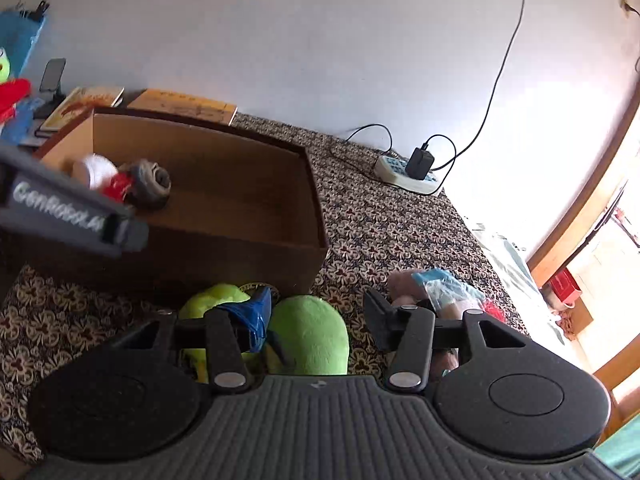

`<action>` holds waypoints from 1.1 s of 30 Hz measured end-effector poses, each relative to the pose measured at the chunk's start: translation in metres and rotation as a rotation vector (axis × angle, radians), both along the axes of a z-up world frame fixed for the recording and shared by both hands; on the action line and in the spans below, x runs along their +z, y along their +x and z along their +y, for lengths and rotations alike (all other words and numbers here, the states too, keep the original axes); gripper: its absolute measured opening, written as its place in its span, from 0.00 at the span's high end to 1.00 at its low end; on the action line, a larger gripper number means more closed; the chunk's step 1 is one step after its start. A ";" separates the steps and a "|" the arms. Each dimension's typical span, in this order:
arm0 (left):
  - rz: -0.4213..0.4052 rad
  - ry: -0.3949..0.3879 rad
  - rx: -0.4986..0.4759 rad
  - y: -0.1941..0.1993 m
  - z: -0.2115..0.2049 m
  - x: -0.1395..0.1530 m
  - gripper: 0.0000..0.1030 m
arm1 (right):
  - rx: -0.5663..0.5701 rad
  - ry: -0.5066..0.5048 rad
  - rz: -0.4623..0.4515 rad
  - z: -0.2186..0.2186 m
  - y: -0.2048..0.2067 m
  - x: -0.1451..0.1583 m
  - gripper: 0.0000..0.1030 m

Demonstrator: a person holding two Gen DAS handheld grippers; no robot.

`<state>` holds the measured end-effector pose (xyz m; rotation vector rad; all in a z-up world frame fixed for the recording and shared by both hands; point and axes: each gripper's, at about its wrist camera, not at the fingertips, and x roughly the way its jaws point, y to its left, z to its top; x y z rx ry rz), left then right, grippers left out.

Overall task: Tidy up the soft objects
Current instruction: 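Withdraw the right gripper from the box toward the green plush toys, then reach the right gripper down to the lime-green plush ball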

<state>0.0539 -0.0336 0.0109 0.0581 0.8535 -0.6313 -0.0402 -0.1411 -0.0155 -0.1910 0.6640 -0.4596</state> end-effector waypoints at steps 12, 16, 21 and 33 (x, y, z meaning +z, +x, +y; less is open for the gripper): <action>-0.020 0.014 -0.024 -0.001 -0.008 0.003 0.42 | 0.021 0.175 0.148 -0.011 0.019 -0.021 0.59; -0.024 0.017 -0.014 0.000 -0.004 0.004 0.42 | 0.037 0.329 0.177 -0.021 0.025 -0.024 0.59; -0.037 0.014 -0.015 -0.001 -0.004 0.007 0.41 | -0.029 0.604 0.112 -0.052 0.031 -0.014 0.59; -0.047 0.030 -0.038 -0.014 -0.014 0.007 0.41 | -0.067 0.790 0.033 -0.073 0.020 -0.001 0.59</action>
